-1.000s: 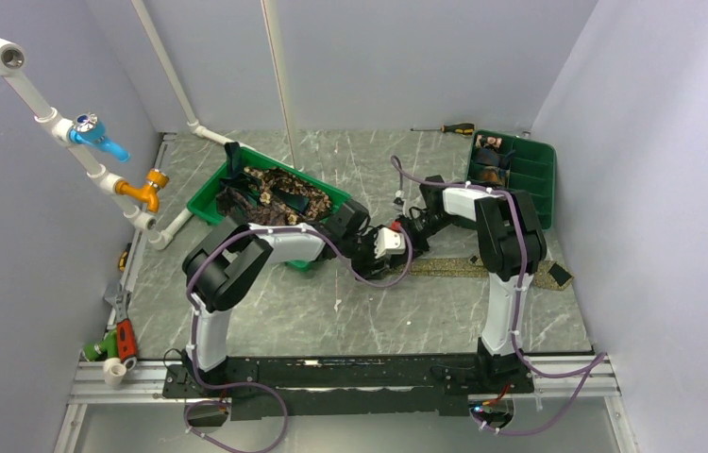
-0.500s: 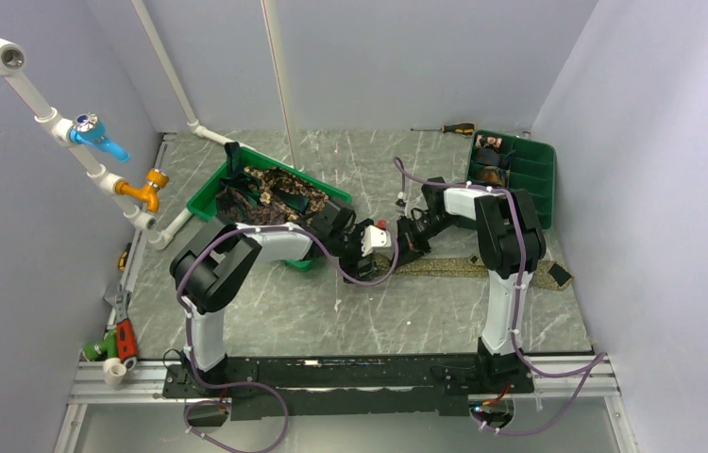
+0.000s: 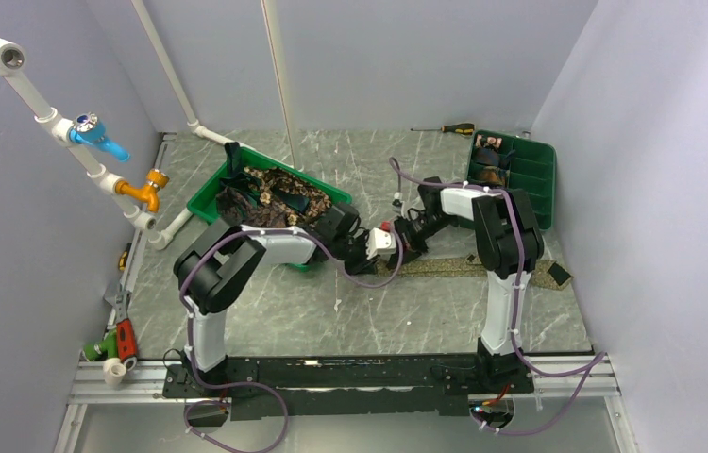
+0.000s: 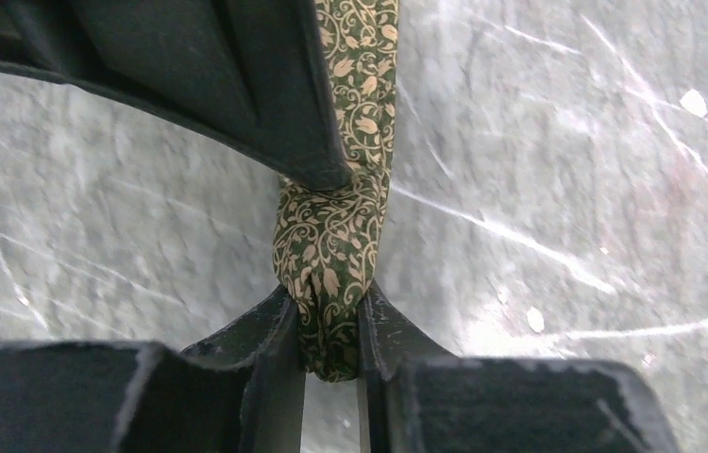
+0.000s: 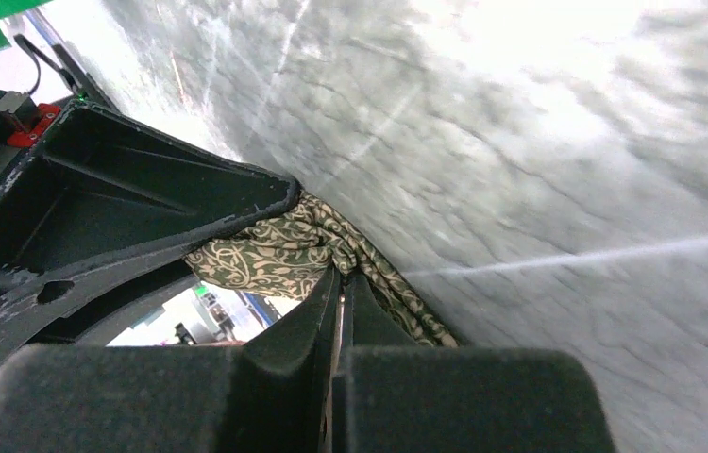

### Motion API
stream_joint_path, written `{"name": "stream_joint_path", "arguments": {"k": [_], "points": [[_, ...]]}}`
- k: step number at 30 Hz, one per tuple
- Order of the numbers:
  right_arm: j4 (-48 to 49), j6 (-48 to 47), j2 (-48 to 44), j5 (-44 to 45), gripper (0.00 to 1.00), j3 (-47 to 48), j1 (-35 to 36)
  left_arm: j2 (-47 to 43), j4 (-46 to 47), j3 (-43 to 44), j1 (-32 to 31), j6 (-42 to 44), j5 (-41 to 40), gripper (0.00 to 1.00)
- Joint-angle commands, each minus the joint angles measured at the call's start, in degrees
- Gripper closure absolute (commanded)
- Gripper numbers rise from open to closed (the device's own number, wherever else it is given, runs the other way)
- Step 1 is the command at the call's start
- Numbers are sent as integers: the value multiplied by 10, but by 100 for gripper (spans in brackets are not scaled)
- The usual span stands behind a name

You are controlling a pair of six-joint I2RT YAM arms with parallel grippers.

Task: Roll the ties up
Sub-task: Roll the tie at the center of the board.

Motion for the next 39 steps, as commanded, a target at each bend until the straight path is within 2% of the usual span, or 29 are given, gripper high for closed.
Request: {"name": "stream_joint_path", "arguments": {"k": [1, 2, 3, 4, 5, 6, 8, 13, 19, 28, 36, 39], "points": [[8, -21, 7, 49, 100, 14, 20, -56, -23, -64, 2, -13, 19, 78], [8, -22, 11, 51, 100, 14, 23, -63, -19, -74, 2, -18, 18, 74], [11, -22, 14, 53, 100, 14, 28, -69, -11, -83, 3, -25, 15, 65], [14, -22, 18, 56, 100, 12, 31, -75, -2, -90, 3, -36, 6, 50], [16, -24, 21, 61, 100, 11, 34, -80, 15, -98, 4, -47, -2, 39], [19, -26, 24, 67, 100, 9, 36, -85, 32, -108, 12, -57, -6, 34], [19, -31, 30, 77, 100, 4, 37, -99, 64, -130, 27, -74, -9, 28], [14, -40, 16, 90, 100, -11, 37, -124, 101, -160, 40, -60, -8, 28], [12, -20, -19, 62, 100, -9, 38, -105, 108, -133, 40, -77, 4, 29], [8, 21, -61, 18, 100, -8, 49, -116, 126, -155, 39, -64, 30, 25], [42, 24, -25, 43, 100, -30, 51, -111, 128, -153, 39, -62, 47, 31], [44, 15, -9, 59, 100, -31, 51, -106, 127, -143, 39, -63, 58, 37]]}}
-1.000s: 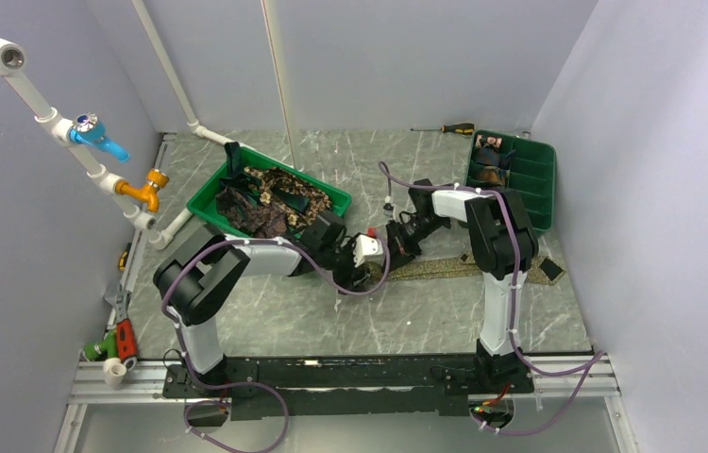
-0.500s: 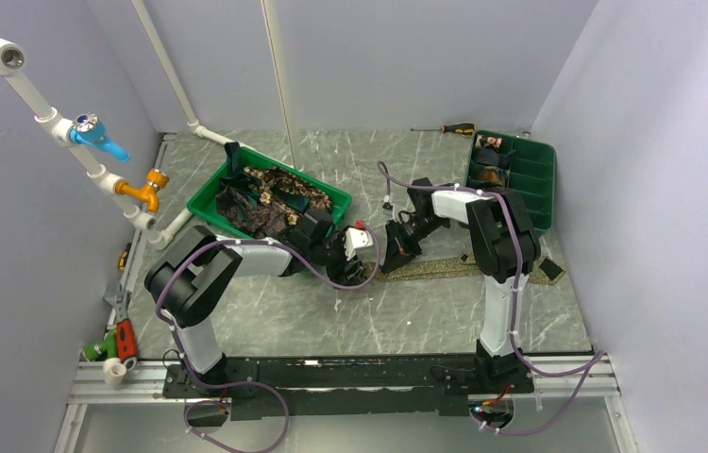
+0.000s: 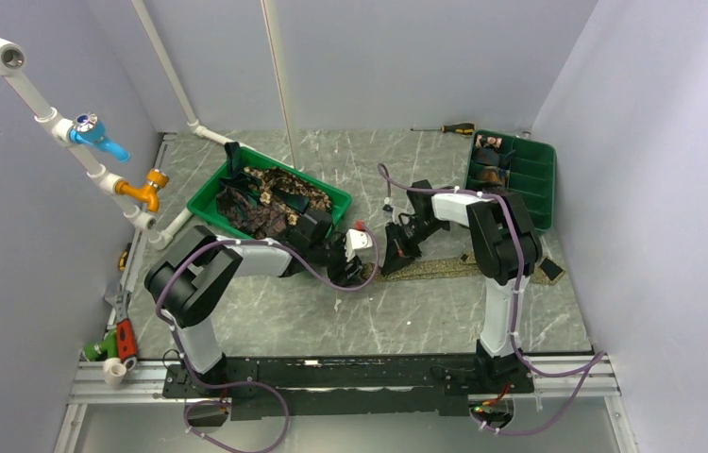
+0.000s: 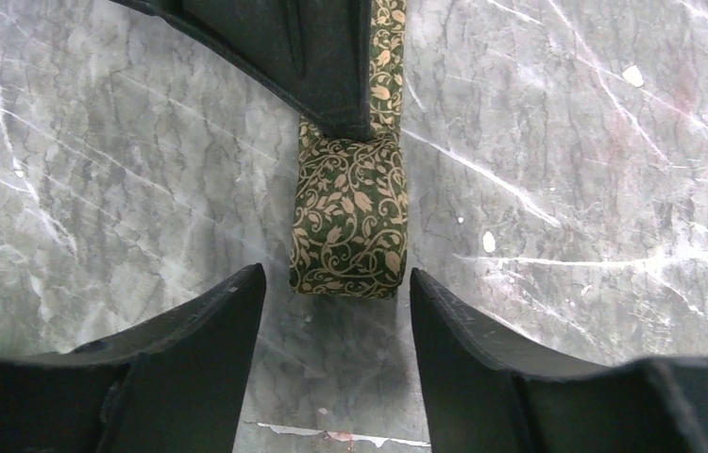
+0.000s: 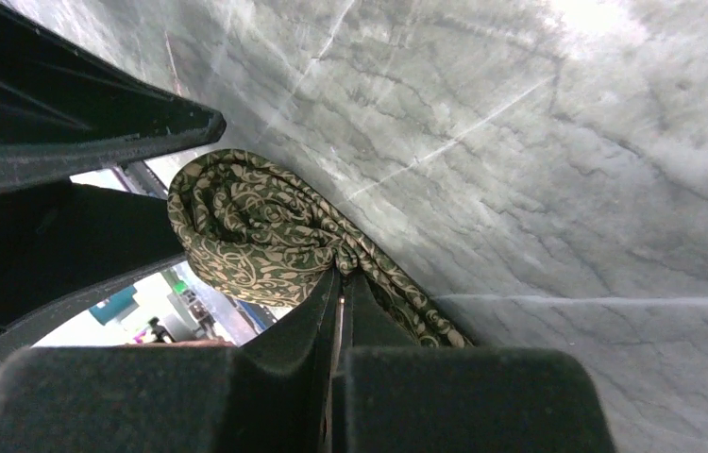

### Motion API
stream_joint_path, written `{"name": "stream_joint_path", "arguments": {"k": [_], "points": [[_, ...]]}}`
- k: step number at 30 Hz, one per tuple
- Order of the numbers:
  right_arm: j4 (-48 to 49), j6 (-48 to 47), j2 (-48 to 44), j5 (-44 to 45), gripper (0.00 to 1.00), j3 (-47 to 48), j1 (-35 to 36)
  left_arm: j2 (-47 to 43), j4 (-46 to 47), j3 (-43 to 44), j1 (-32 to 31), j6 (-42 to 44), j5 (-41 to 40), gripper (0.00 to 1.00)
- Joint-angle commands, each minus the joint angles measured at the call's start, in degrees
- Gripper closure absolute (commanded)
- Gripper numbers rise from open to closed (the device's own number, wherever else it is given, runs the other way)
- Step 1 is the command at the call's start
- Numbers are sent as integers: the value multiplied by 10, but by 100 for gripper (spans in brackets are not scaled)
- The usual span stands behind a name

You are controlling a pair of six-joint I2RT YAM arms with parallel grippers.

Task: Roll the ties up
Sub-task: Roll the tie at the center of the board.

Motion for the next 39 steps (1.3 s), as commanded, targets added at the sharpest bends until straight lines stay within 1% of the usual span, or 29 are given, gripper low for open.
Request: {"name": "stream_joint_path", "arguments": {"k": [1, 6, 10, 13, 16, 19, 22, 27, 31, 34, 37, 39], "points": [[25, -7, 20, 38, 100, -9, 2, -2, 17, 19, -2, 1, 38, 40], [28, -14, 26, 49, 100, -10, 1, 3, 26, 43, -17, -8, 40, 47], [32, -14, 25, 49, 100, -12, 1, 25, 38, 72, -29, -26, 23, 57], [36, -12, 24, 48, 100, -13, 1, 49, 49, 102, -36, -43, 16, 60], [35, -12, 24, 47, 100, -11, 1, 72, 55, 125, -48, -53, 9, 60], [39, -9, 20, 42, 100, -15, 2, 93, 46, 134, -55, -52, -2, 59], [39, -9, 19, 42, 100, -17, 1, 93, 25, 115, -55, -44, -15, 55], [41, -10, 15, 48, 100, -21, 1, 45, 37, 31, -40, -45, -19, 45], [44, -12, 12, 57, 100, -27, 0, 6, 37, 2, -26, -52, -21, 37], [44, -13, 12, 57, 100, -30, 0, -8, 38, -10, -24, -30, -19, 32], [46, -13, 10, 59, 100, -32, 0, 4, 42, -3, -24, -27, -20, 32], [45, -12, 9, 57, 100, -31, 0, 10, 50, 7, -24, -36, -16, 34]]}}
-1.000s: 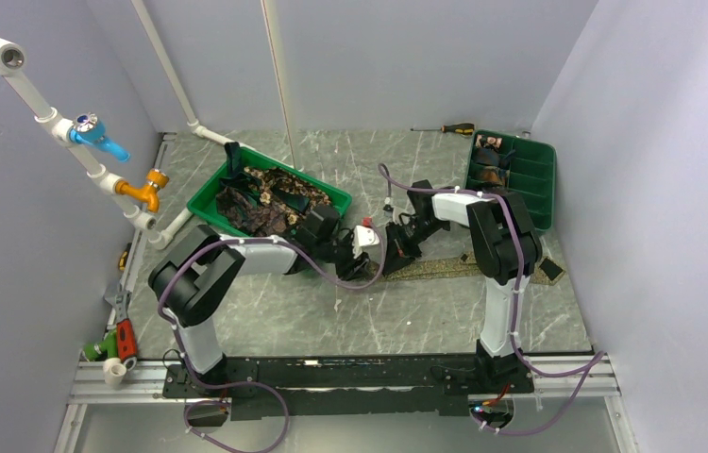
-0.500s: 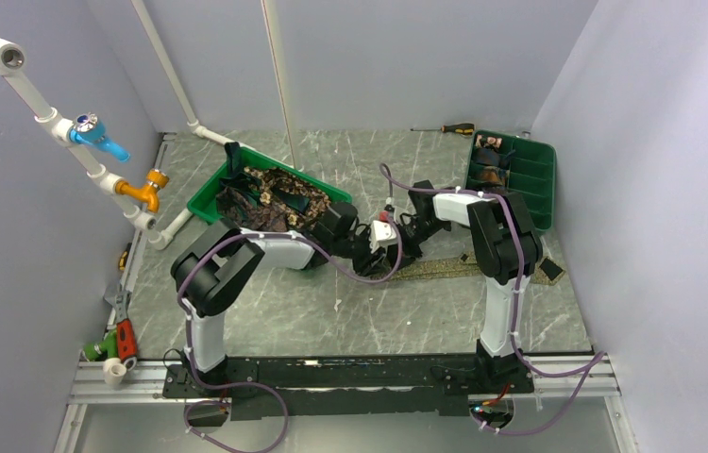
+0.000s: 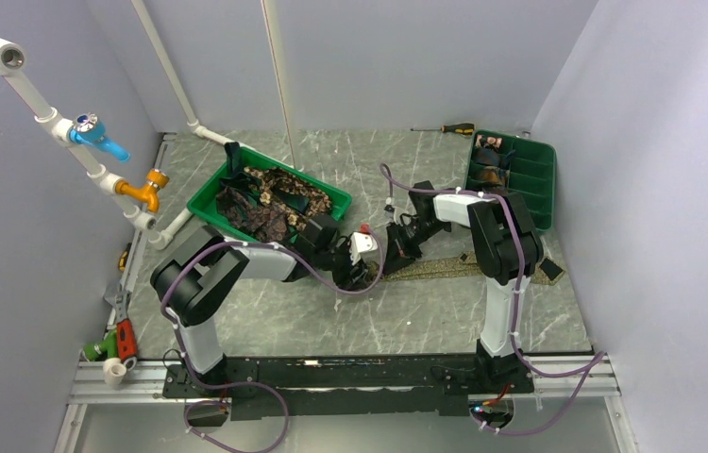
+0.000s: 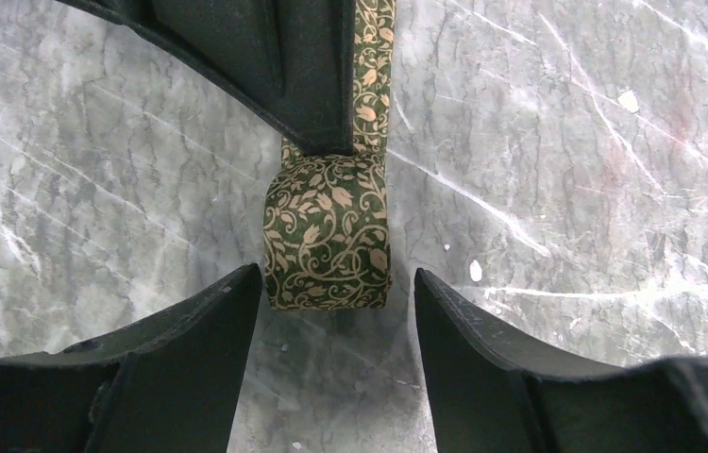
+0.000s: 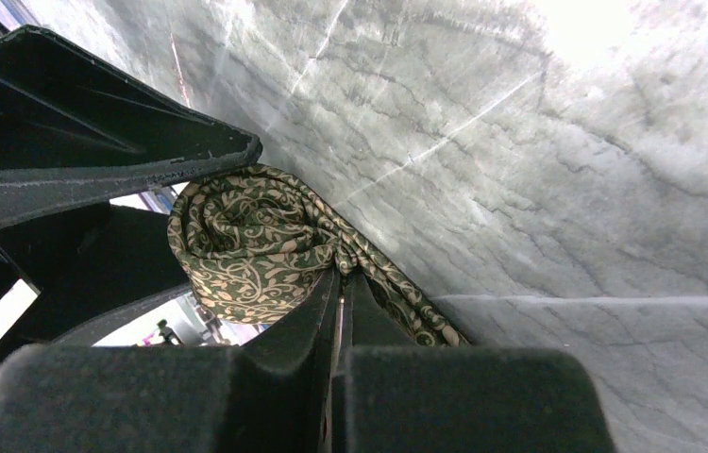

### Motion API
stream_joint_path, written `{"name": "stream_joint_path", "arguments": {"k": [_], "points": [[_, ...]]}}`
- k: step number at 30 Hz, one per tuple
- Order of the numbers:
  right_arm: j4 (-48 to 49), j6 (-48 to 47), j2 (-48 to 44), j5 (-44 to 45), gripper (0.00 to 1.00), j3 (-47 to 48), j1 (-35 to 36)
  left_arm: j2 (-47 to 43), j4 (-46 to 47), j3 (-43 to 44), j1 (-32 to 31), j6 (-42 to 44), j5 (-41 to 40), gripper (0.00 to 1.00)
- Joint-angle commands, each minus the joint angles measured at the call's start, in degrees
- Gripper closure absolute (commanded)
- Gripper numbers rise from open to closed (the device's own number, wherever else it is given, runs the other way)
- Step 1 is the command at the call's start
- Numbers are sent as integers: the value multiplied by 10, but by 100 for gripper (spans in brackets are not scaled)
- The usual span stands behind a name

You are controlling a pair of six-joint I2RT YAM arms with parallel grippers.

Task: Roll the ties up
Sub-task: Roll the tie at the center of the board.

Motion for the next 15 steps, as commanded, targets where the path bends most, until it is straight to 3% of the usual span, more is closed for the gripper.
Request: {"name": "stream_joint_path", "arguments": {"k": [1, 6, 15], "points": [[30, -18, 6, 72, 100, -20, 4, -1, 16, 19, -2, -2, 9, 36], [31, -16, 11, 68, 100, -17, 4, 11, 14, 65, -19, -17, 26, 48], [37, -12, 5, 61, 100, -16, 3, 64, 19, 98, -38, -37, 15, 54]]}}
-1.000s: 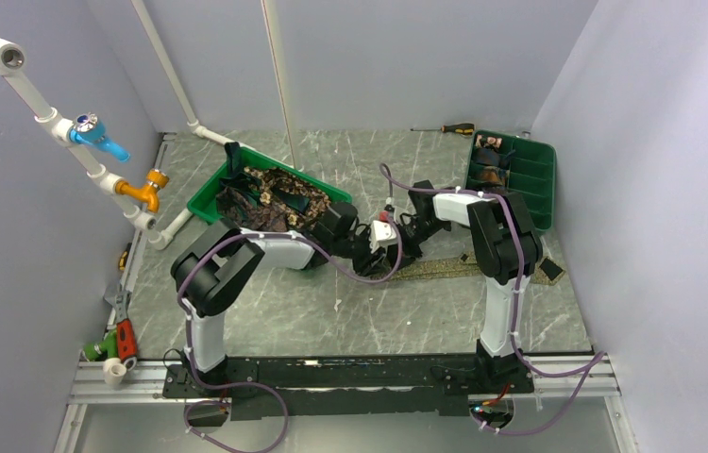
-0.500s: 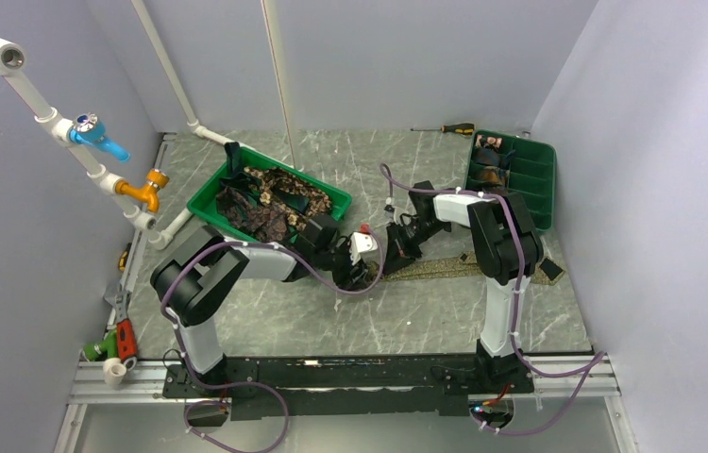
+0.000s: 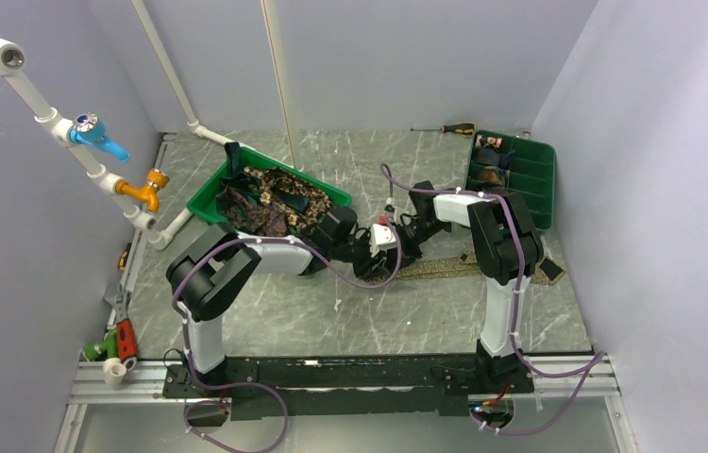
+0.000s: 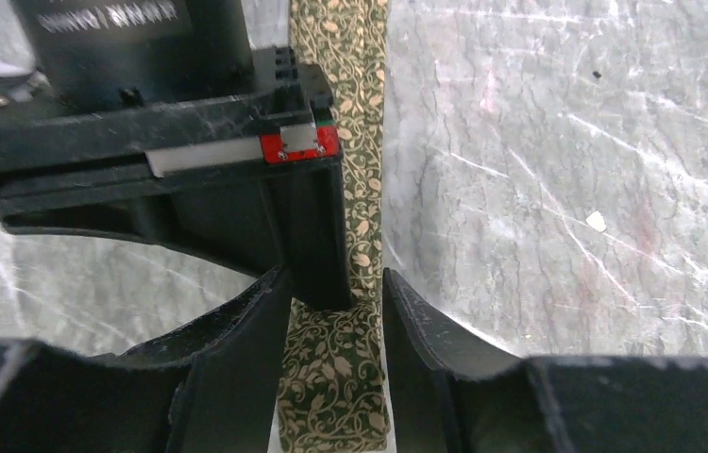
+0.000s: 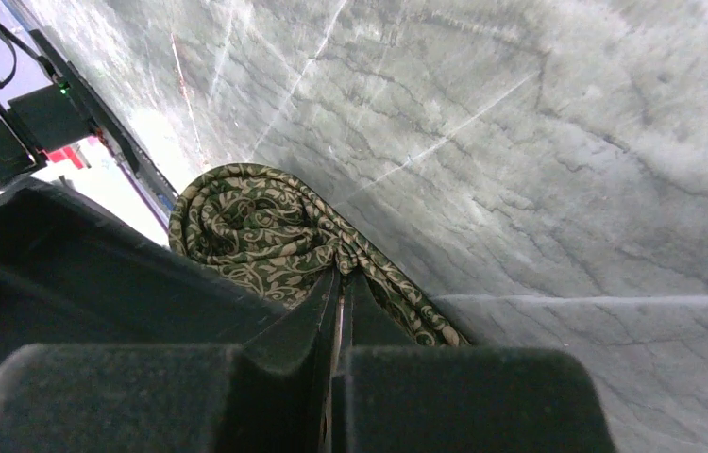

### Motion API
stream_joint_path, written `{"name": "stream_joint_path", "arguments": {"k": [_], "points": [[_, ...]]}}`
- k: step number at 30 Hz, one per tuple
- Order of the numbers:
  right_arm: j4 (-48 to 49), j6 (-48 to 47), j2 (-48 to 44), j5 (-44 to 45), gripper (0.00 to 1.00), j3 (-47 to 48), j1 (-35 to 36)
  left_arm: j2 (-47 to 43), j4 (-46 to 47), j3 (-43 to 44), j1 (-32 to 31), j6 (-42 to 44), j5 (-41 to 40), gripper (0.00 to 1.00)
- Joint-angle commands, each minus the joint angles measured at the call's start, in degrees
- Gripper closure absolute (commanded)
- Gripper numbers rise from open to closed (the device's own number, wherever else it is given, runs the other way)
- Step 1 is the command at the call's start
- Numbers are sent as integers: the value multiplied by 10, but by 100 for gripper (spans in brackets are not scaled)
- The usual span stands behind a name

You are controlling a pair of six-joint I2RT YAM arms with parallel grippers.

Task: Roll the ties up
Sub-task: Roll the tie at the center of the board.

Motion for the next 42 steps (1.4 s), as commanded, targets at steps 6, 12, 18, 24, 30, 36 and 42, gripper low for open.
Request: {"name": "stream_joint_path", "arguments": {"k": [6, 12, 18, 24, 30, 36, 42], "points": [[29, -20, 9, 64, 100, -12, 3, -28, 29, -59, 19, -29, -7, 32], [29, -22, 6, 67, 100, -23, 1, -67, 37, -117, 29, 8, -11, 21], [34, -19, 2, 68, 100, -27, -1, -33, 51, -97, 28, -6, 0, 34], [36, -15, 6, 66, 100, -24, -1, -21, 49, -54, 21, -27, 13, 56], [35, -15, 8, 66, 100, -21, -1, -9, 52, -17, 3, -45, 21, 56], [39, -9, 5, 57, 100, -22, -1, 63, 5, 17, -15, -40, -23, 55], [43, -3, 2, 45, 100, -23, -1, 90, -38, -20, -15, 2, -79, 56]]}}
